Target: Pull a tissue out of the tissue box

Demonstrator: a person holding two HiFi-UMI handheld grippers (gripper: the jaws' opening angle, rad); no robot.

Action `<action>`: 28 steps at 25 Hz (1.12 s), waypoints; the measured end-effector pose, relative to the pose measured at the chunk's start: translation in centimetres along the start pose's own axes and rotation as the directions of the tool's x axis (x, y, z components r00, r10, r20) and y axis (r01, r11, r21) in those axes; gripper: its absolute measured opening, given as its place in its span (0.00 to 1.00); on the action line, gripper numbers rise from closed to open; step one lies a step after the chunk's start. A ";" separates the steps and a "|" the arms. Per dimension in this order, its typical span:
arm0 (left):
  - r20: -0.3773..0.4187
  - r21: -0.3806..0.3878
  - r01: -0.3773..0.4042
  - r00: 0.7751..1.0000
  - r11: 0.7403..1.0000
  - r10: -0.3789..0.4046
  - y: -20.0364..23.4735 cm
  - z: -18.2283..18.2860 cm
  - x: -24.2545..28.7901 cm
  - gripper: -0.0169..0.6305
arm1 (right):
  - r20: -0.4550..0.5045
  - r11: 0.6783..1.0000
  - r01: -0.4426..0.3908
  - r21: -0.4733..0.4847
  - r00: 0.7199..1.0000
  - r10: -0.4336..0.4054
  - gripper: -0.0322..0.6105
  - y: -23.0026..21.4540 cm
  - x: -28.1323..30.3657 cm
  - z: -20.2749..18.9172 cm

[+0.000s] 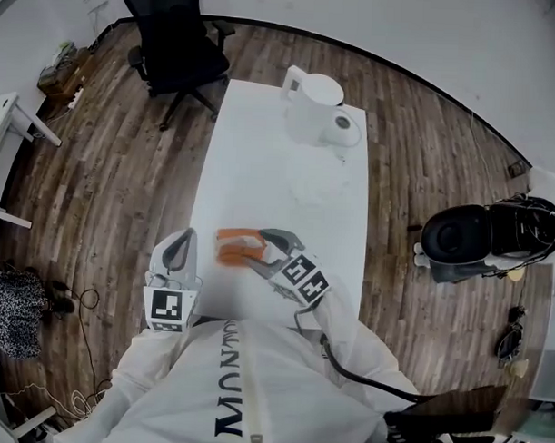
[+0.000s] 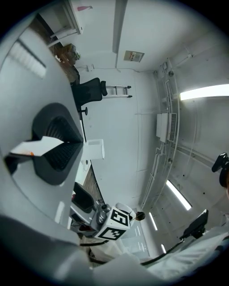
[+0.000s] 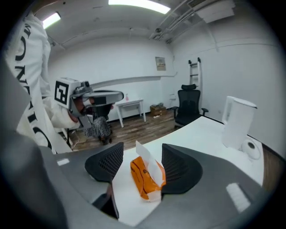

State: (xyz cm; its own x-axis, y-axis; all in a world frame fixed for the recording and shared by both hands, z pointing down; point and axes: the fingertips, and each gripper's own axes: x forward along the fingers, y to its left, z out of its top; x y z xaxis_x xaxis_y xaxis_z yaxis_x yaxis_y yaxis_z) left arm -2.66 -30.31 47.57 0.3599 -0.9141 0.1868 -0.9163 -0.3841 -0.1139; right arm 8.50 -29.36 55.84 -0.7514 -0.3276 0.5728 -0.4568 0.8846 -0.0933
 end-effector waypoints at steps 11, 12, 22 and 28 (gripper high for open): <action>0.001 -0.024 -0.014 1.000 1.000 0.014 -0.2 -0.6 -0.4 0.02 | -0.252 0.977 -0.123 -0.173 0.965 0.077 0.47 -0.2 4.7 -3.3; 0.000 -0.026 -0.017 1.000 1.000 0.017 -0.2 -0.6 -0.4 0.02 | -0.266 0.975 -0.132 -0.180 0.961 0.081 0.47 -0.2 5.0 -3.5; -0.021 -0.038 -0.019 1.000 0.999 0.018 -0.4 -1.3 -0.5 0.02 | -0.341 0.967 -0.165 -0.196 0.936 0.090 0.32 -1.0 6.7 -5.1; -0.030 -0.077 -0.016 0.999 0.997 0.014 -0.8 -2.1 -0.3 0.02 | -0.324 0.974 -0.127 -0.187 0.944 0.061 0.17 -1.6 6.6 -5.0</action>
State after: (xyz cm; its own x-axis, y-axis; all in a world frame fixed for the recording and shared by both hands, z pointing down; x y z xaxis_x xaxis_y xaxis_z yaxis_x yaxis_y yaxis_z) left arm -2.37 -29.41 49.65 0.3415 -0.9150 0.2147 -0.9328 -0.3579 -0.0416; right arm 6.64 -31.27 63.79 -0.5834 -0.1478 0.7986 -0.2607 0.9654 -0.0117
